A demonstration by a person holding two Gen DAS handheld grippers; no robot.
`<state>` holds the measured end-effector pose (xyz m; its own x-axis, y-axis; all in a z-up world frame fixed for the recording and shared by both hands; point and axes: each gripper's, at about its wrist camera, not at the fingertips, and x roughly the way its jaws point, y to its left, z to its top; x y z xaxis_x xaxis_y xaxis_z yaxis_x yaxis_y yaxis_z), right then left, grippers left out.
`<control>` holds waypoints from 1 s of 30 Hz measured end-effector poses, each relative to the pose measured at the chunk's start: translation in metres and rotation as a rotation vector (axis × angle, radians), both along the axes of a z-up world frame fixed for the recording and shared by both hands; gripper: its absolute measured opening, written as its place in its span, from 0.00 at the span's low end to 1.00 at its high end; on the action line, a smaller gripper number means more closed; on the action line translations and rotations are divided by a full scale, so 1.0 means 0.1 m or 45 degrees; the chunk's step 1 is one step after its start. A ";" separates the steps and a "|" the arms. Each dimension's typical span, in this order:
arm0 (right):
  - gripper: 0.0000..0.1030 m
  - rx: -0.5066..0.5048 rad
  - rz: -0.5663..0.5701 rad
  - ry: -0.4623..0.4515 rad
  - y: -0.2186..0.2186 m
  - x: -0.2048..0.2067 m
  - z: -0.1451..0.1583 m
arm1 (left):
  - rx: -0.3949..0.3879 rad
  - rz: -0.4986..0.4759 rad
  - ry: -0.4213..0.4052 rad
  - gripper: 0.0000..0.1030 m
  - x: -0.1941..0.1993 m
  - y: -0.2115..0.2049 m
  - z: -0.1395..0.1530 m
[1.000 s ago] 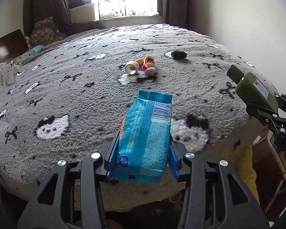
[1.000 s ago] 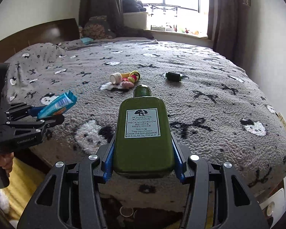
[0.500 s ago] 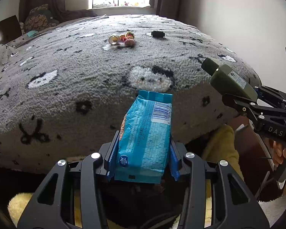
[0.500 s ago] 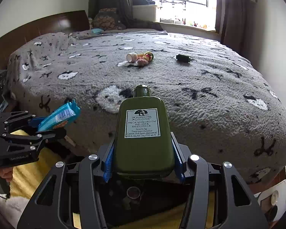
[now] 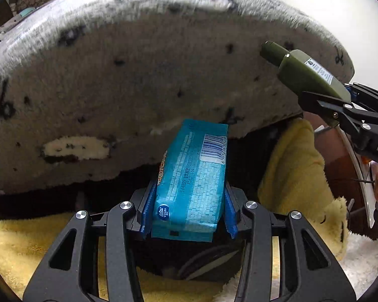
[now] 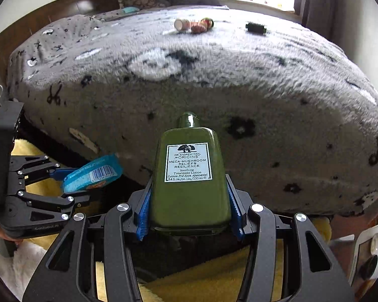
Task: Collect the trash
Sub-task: 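Lower both tools below the bed edge and open them over the bin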
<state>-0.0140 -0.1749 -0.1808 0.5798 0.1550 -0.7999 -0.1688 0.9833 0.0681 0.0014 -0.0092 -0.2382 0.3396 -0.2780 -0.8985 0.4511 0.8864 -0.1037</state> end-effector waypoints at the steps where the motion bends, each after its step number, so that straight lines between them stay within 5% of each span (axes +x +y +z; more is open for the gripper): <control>1: 0.49 0.002 0.000 0.017 0.01 0.01 -0.05 | 0.003 0.005 0.017 0.41 0.01 0.01 -0.05; 20: 0.50 0.149 -0.017 0.428 0.11 0.17 -0.96 | 0.015 0.004 0.302 0.42 0.17 0.01 -0.74; 27: 0.51 0.162 -0.015 0.470 0.13 0.24 -1.04 | 0.025 0.013 0.325 0.45 0.20 0.01 -0.80; 30: 0.59 0.165 -0.029 0.453 0.09 0.26 -1.01 | 0.031 0.016 0.319 0.50 0.20 0.02 -0.79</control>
<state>0.0119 -0.1663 -0.2821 0.2735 0.2587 -0.9264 -0.0906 0.9658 0.2430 0.0210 -0.0077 -0.3168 0.1091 -0.2523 -0.9615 0.4029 0.8955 -0.1893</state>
